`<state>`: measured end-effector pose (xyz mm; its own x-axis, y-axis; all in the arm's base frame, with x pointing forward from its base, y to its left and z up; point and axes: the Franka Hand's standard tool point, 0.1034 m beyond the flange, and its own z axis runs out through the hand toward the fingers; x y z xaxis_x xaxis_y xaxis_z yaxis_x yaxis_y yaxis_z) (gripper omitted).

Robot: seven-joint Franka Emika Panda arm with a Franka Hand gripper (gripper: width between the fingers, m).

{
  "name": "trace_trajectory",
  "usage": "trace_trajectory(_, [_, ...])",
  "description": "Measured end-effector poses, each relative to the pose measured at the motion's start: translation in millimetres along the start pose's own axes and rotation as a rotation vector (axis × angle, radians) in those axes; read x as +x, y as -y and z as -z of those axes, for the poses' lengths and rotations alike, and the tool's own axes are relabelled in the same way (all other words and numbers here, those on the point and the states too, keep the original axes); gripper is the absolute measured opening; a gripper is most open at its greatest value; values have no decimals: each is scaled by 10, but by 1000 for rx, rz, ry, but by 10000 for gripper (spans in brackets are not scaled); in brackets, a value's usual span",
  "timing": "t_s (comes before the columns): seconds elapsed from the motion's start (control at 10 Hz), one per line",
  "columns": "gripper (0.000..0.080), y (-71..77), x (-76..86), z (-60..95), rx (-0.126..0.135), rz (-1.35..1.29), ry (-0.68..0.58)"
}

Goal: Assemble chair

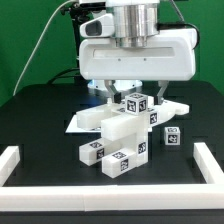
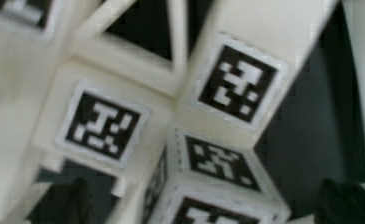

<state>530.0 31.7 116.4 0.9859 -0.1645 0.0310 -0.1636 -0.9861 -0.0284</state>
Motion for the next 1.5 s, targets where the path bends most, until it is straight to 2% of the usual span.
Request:
trace_trajectory(0.5, [649,-34,-50,-3,-5,436,7])
trace_trajectory(0.7, [649,-65,-22,6,-11,800,3])
trace_trajectory(0.9, [649,-59,-28,1,-8,723,4])
trace_trajectory(1.1, [376,-61,-29,-1,-8,656,3])
trace_trajectory(1.2, [376,-59,-30,-2,-8,589,3])
trace_trajectory(1.3, [284,-58,-30,-3,-7,496,3])
trace_trajectory(1.5, [284,-55,-31,-4,-6,361,2])
